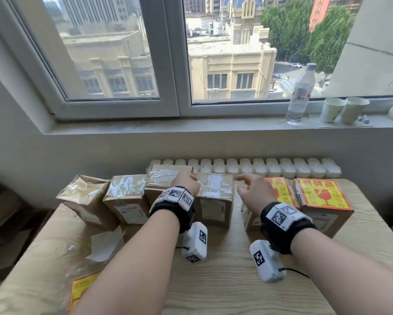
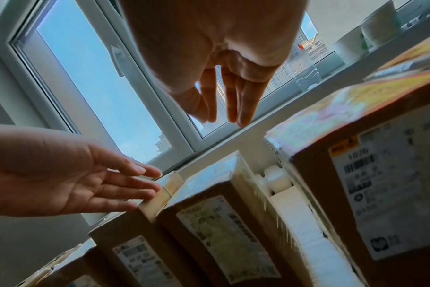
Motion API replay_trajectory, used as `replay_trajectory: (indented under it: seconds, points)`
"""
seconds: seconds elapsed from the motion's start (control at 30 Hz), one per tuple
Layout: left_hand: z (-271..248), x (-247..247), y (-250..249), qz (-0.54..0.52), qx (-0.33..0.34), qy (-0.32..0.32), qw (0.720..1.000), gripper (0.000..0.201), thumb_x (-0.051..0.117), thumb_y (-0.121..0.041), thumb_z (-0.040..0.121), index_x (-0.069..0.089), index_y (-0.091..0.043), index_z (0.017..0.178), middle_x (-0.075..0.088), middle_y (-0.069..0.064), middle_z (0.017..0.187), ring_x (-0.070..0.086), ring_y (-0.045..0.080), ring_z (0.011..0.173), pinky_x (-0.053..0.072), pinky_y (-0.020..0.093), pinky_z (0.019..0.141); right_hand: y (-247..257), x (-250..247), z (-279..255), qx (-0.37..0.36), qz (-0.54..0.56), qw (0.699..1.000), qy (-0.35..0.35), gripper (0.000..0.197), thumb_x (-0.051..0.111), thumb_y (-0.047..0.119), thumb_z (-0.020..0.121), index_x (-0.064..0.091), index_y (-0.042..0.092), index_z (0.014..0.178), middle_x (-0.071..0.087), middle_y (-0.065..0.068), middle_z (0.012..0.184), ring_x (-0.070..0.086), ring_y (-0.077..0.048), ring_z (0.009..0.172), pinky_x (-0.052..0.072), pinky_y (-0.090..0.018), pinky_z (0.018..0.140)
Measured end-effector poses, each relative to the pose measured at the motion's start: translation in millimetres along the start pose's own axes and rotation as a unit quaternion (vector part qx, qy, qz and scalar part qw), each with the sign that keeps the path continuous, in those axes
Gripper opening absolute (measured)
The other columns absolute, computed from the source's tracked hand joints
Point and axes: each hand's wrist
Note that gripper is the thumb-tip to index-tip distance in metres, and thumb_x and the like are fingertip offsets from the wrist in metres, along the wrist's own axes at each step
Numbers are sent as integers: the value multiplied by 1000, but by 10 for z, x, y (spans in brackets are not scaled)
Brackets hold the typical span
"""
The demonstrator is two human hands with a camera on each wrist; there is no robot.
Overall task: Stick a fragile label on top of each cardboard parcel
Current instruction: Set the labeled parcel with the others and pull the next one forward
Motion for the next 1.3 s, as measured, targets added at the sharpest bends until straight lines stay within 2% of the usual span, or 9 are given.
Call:
replay_trajectory:
  seconds: [0.23,0.37,0.5,0.63,0.77,0.87,0.97,1.13,1.3]
  points:
    - [-15,6,53,-61,25,19,998,48,43,-2,89,56,-17,132,56,8,136,56,26,119,47,37,102,3,267,-36,31,7,999,33,39,53,18,91,55,20,130,57,-5,132,63,-20,105,49,-30,88]
    - [-52,96,21,-44,36,40,998,55,41,-2,90,44,-18,142,47,7,145,54,28,122,47,39,101,0,343,-60,30,-17,997,70,47,54,21,92,48,23,138,54,-5,137,59,-21,113,47,-26,84]
    - [-61,196,12,-31,45,54,997,59,43,-2,89,38,-22,145,50,6,142,58,28,116,51,38,94,-68,378,-92,25,-55,992,108,52,55,22,91,44,22,142,52,-3,139,50,-20,123,38,-30,103]
    - [-43,256,13,-25,36,43,998,59,47,-4,88,39,-23,144,54,7,137,58,27,115,51,37,93,-85,373,-110,22,-59,992,108,54,54,20,91,43,23,143,61,-4,121,53,-16,99,42,-31,97]
    - [-15,311,6,-30,0,53,998,58,50,-7,89,35,-17,145,51,10,138,55,28,120,48,36,97,-52,387,-142,0,-96,988,118,53,53,19,91,41,19,143,53,-4,139,50,-20,125,38,-31,105]
    - [-6,374,62,-44,-31,65,996,63,53,-8,89,28,-12,146,53,13,135,55,30,118,48,35,95,-71,394,-164,2,-109,985,131,58,53,21,92,34,15,147,44,-4,147,42,-21,134,32,-31,111]
    - [-17,390,104,-45,-51,69,995,68,54,-6,88,21,-7,148,50,15,137,55,31,118,47,35,92,-79,359,-174,11,-94,987,132,55,53,22,92,39,14,144,49,-6,142,48,-22,128,38,-32,107]
    - [-78,379,144,-10,-60,75,995,58,55,-7,90,31,3,141,55,20,128,58,33,113,48,37,89,-97,384,-214,42,1,995,88,62,60,23,85,38,17,142,60,-5,128,58,-22,114,46,-32,98]
    - [-180,385,236,-1,-68,87,994,59,55,-12,91,30,-1,143,57,15,125,59,28,105,47,33,80,-81,330,-312,64,-11,994,92,62,64,30,84,38,15,139,53,-5,126,52,-21,112,40,-28,86]
Point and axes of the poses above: each hand's wrist, its own z-axis towards the middle knuckle, its own x-axis out of the palm, y = z × x
